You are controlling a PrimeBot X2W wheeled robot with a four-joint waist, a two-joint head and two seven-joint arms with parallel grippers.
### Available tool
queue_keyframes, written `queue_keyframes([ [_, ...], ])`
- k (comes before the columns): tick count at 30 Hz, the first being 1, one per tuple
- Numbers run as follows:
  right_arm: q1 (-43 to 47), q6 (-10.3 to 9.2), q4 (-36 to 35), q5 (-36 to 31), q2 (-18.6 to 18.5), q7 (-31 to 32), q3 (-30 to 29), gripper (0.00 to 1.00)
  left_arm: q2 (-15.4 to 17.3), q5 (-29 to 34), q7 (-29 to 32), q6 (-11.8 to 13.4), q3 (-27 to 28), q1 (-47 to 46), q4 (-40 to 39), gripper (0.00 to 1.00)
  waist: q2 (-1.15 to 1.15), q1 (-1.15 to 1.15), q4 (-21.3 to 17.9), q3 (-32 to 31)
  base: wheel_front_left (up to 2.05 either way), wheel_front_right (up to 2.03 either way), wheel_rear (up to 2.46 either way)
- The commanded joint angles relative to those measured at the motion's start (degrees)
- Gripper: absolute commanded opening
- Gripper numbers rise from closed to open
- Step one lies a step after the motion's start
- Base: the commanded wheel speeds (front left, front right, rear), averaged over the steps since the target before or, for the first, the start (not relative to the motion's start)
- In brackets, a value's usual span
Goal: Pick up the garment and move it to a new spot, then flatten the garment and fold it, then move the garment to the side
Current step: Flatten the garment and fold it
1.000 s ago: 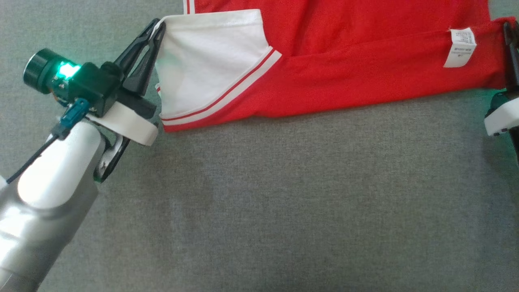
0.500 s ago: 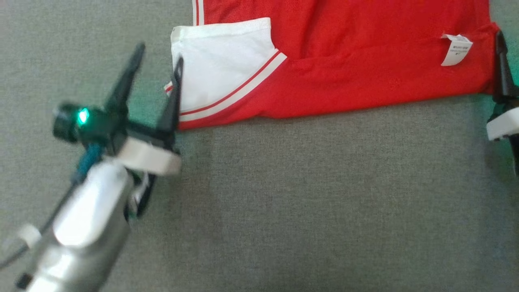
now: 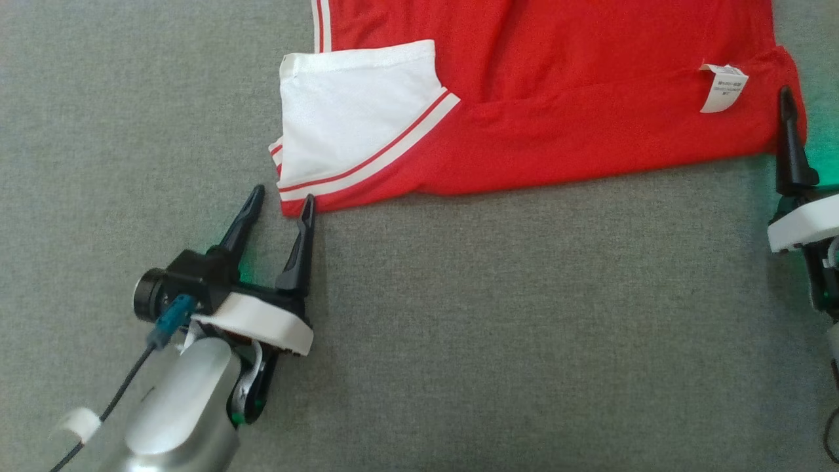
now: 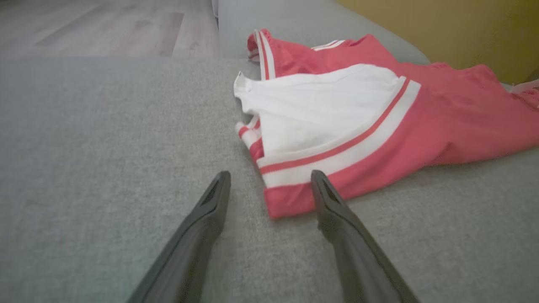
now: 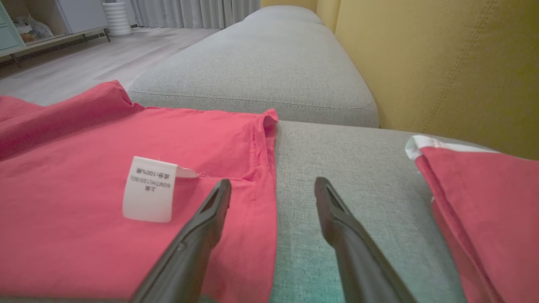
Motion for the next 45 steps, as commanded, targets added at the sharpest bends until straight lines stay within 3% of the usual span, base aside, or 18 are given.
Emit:
queue_keyframes([
  [1,0.6,-0.05,-1.1,0.4,-0.6,-0.5,0.9,1.00,0.4,-1.0,0.9,-0.5,2.4,-1.9,0.7,1.00,0.00,0.01,0.0,0.2,0.00,0.00,0.00],
  [5,0.4,-0.05,-0.5,0.7,-0.8,0.1,1.3,1.00,-0.7,-2.5,3.6,-2.3,1.6,-3.5,4.4,1.00,0.00,0.01,-0.1,0.4,0.00,0.00,0.00],
  [6,0.3,-0.05,-0.3,0.8,-0.8,0.4,1.4,1.00,-1.0,-2.9,3.8,-3.0,1.3,-3.8,4.9,0.71,0.00,0.01,-0.2,0.4,0.00,0.00,0.00],
  [7,0.3,-0.05,0.0,1.0,-0.7,0.8,1.5,1.00,-1.2,-3.3,3.8,-3.6,1.2,-3.9,5.2,0.15,0.00,0.01,-0.2,0.4,0.00,0.00,0.00],
  [8,0.2,-0.05,0.3,1.2,-0.7,1.2,1.5,1.00,-1.3,-3.4,3.7,-4.2,1.0,-4.1,5.4,0.00,0.00,0.01,-0.2,0.3,0.00,0.00,0.00],
  [16,-1.1,-0.05,4.8,4.8,0.1,7.4,3.6,1.00,-0.7,-2.3,0.5,-5.5,0.9,-4.1,3.6,0.00,0.00,0.01,0.8,-0.7,0.00,0.00,0.00],
  [18,-1.1,-0.05,5.3,7.1,0.0,9.6,5.2,0.18,-0.4,-2.0,0.1,-5.5,0.9,-4.0,3.2,0.00,0.00,0.01,1.3,-1.1,0.00,0.00,0.00],
  [19,-1.0,-0.05,5.3,8.3,-0.2,10.4,5.9,0.00,-0.4,-1.9,0.0,-5.5,1.0,-3.9,3.1,0.00,0.00,0.01,1.5,-1.4,0.00,0.00,0.00],
  [27,3.7,-0.05,2.7,11.6,-4.7,10.1,7.9,0.00,0.7,-2.0,-0.6,-5.0,1.1,-0.6,1.7,0.00,0.00,0.01,1.6,-5.8,0.00,0.00,0.00],
  [33,10.8,-0.05,-0.4,11.6,-7.6,9.1,7.8,0.00,2.8,-3.1,0.2,-3.5,0.8,6.7,-2.4,0.00,0.00,0.01,0.8,-10.1,0.00,0.00,0.00],
  [45,25.9,-0.05,-9.9,10.0,-8.1,10.6,2.3,0.00,4.8,-5.6,4.0,0.9,-1.0,20.5,-12.7,0.00,0.00,0.01,0.0,-12.7,0.00,0.00,0.00],
])
